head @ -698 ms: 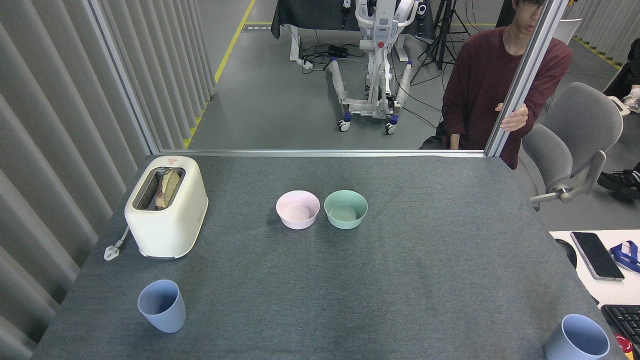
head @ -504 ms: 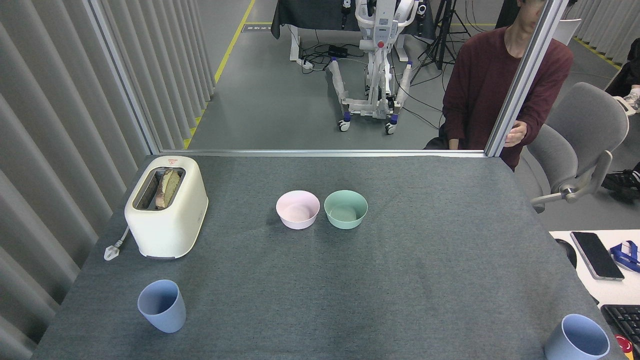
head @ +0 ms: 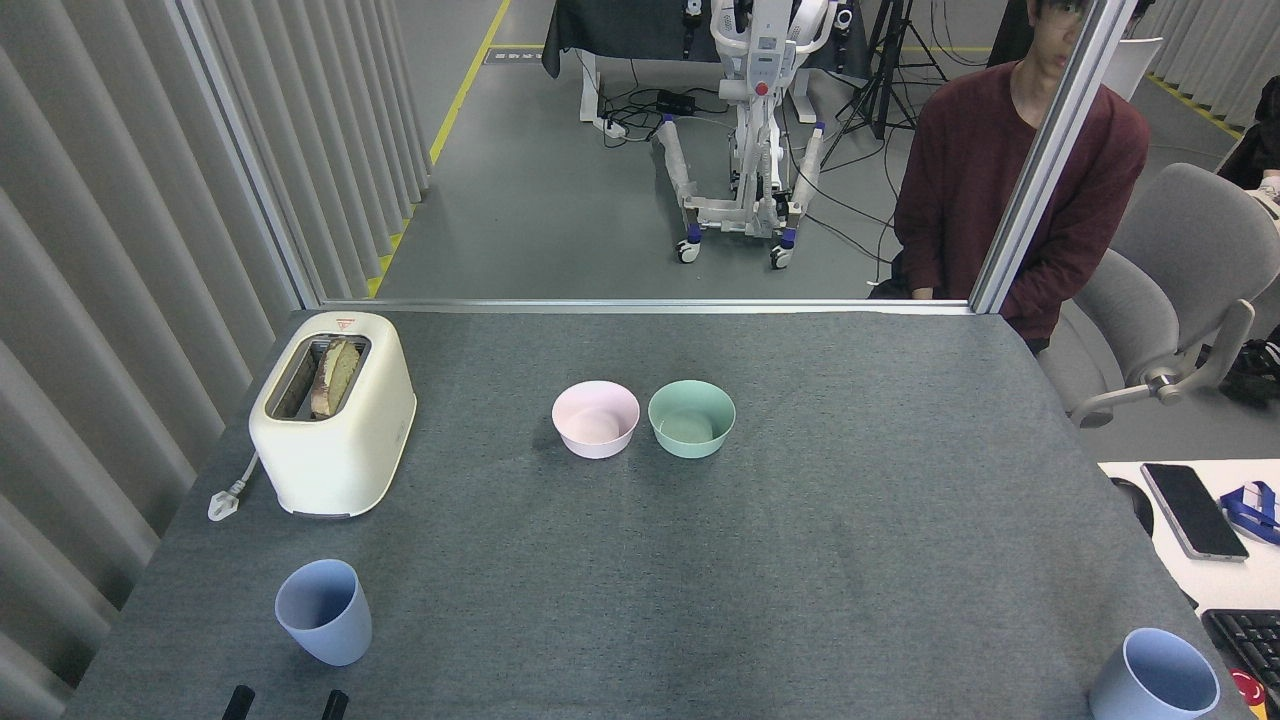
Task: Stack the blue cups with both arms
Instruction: 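Reach the left gripper forward toward the blue cup nearest it, then grasp the blue cup with the left gripper and lift it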
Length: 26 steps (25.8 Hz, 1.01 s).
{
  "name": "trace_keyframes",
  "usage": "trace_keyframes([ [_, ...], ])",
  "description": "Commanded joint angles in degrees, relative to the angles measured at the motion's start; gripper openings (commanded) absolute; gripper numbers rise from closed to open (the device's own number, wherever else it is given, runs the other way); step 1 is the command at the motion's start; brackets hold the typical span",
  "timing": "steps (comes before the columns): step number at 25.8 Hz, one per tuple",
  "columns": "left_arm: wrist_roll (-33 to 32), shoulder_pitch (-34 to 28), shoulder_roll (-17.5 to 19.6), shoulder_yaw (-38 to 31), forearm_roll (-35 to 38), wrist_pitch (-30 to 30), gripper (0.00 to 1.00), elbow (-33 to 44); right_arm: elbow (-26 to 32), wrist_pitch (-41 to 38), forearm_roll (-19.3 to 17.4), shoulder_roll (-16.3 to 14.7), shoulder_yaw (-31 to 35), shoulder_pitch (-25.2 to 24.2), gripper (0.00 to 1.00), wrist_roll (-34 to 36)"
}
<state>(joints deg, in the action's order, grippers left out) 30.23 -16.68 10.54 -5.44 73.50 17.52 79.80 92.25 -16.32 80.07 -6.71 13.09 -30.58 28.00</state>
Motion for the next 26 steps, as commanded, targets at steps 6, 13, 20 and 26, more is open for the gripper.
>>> trace_keyframes([
  [6, 0.27, 7.80, -0.17, 2.36, 0.41, -2.05, 1.00, -9.22, 0.56, -0.12, 0.00, -0.05, 0.62, -0.01, 1.00, 0.03],
  [13, 0.27, 11.50, 0.27, 2.45, 0.41, -4.25, 1.00, -13.00, 0.56, -0.12, -0.09, -0.05, 0.53, -0.01, 1.00, 0.12],
  [20, 0.27, 12.81, 0.01, 2.63, 0.41, -4.33, 1.00, -13.52, 0.38, -0.03, -0.09, -0.05, 0.44, -0.01, 1.00, 0.12],
  [26, 0.27, 17.21, 0.09, 4.73, 0.41, -4.42, 1.00, -17.13, 0.38, -0.12, -0.09, -0.05, 0.53, -0.01, 1.00, 0.12],
])
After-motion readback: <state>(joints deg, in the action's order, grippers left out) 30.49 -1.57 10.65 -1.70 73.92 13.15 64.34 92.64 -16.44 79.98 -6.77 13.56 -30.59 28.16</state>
